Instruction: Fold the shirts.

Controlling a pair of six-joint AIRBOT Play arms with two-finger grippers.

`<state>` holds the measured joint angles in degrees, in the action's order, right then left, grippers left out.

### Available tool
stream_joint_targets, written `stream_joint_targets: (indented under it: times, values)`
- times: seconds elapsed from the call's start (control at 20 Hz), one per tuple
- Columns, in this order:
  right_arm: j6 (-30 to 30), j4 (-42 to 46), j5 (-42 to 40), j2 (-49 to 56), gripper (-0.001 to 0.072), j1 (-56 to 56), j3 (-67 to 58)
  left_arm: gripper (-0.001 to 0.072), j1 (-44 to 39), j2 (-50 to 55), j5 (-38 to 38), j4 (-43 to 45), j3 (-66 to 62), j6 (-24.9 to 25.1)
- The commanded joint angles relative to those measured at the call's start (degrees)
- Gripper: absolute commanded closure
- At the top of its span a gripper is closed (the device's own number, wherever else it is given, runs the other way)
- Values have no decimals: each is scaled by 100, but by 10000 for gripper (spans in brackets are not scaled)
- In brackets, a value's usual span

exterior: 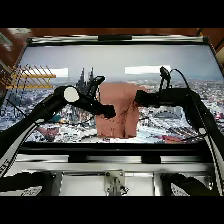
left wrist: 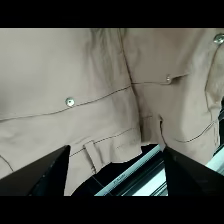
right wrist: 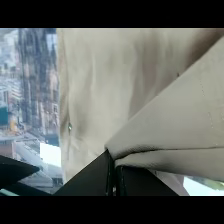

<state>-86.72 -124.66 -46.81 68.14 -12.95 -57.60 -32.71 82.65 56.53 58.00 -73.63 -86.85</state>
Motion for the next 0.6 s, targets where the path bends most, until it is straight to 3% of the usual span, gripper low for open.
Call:
stream_joint_targets:
  times: [0.0,0.15,0.35,0.55]
  values:
    - [7,-24,911,4,638,-584,-7,-3,409,-76,214,376,-229,-109]
    - [52,-168,1445,153,638,-1139,-63,-3,1399,-262,820,796,-752,-114]
    - [52,-179,1969,911,638,-1954,-402,-3,2503,-479,997,800,-1084,-155]
    - [52,-254,2614,1690,638,-2673,-859,-3,2771,-518,1217,802,-1064,-151]
